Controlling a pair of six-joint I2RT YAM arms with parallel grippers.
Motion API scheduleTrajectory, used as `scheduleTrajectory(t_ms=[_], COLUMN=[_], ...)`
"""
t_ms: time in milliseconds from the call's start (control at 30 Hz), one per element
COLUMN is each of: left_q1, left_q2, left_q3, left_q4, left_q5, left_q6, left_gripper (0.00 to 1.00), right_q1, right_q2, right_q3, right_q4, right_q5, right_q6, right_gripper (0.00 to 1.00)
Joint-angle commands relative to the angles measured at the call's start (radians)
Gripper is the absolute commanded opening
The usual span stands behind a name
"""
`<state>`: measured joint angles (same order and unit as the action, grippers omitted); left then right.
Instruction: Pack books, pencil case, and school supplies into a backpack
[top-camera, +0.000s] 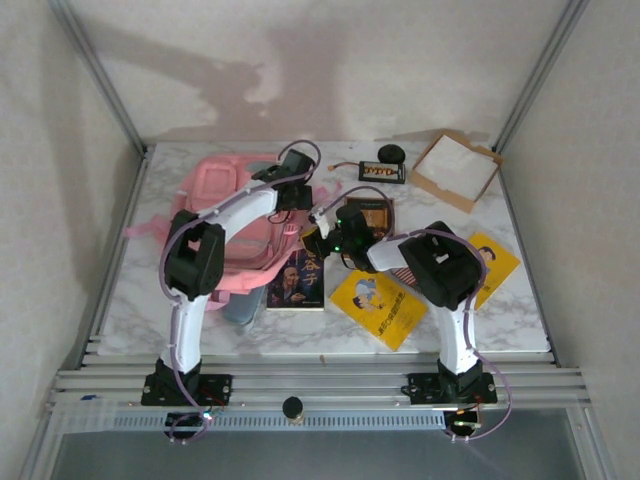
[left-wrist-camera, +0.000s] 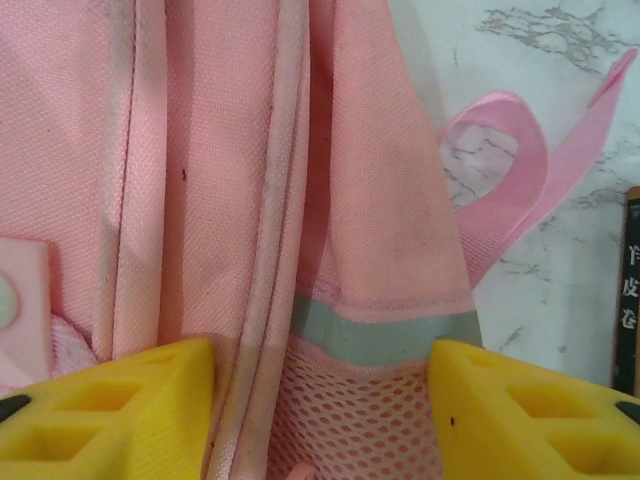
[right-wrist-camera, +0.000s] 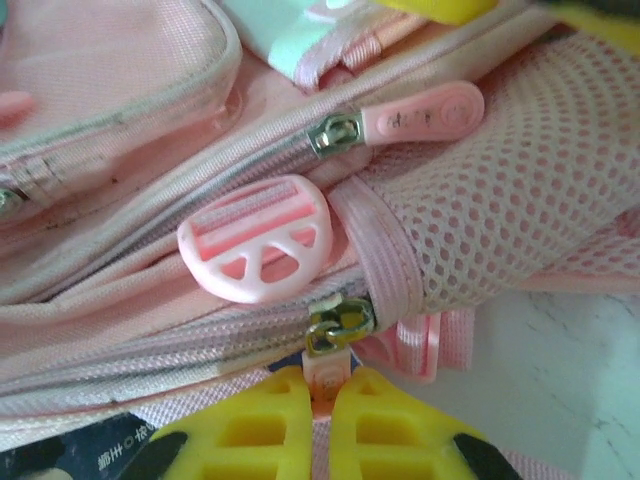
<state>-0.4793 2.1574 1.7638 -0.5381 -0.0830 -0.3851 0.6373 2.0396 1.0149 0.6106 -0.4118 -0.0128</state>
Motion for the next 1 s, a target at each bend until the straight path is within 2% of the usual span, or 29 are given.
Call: scheduleTrajectory(t_ms=[0, 100, 233, 333, 567, 700, 967], left_q1=[-0.024, -0.031, -0.045, -0.045, -0.045, -0.051, -0.049], left_q2=[0.069, 0.076, 0.109, 0.136, 0.14, 0.137, 0.146], left_q3=[0.041, 0.053, 0.098, 0.13, 0.141, 0.138, 0.137], left_q4=[-0.073, -0.09, -0.117, -0.129, -0.114, -0.112, -0.084], left_q5=[-0.01, 0.021, -0.017, -0.018, 0.069, 0.118, 0.059], left_q6=[0.027, 0.035, 0.046, 0.038, 0.043, 0.045, 0.022], left_gripper=[0.54, 0.51, 0.46, 0.37, 0.22, 0.18, 0.1], right_q1=[0.01, 0.01, 0.01, 0.01, 0.01, 0.01, 0.015], right_q2=[-0.056, -0.067, -0.071, -0.075, -0.086, -0.083, -0.096], right_q3=[-0.009, -0.023, -0.02, -0.024, -0.044, -0.038, -0.037], right_q4=[0.057, 0.082, 0.094, 0.095, 0.094, 0.095, 0.074], right_q5=[0.012, 0.034, 0.031, 0.028, 0.025, 0.025, 0.01], right_q6=[-0.011, 0.001, 0.011, 0.011, 0.017, 0.022, 0.0], right_gripper=[0.0, 0.0, 0.0, 0.0, 0.0, 0.0, 0.0])
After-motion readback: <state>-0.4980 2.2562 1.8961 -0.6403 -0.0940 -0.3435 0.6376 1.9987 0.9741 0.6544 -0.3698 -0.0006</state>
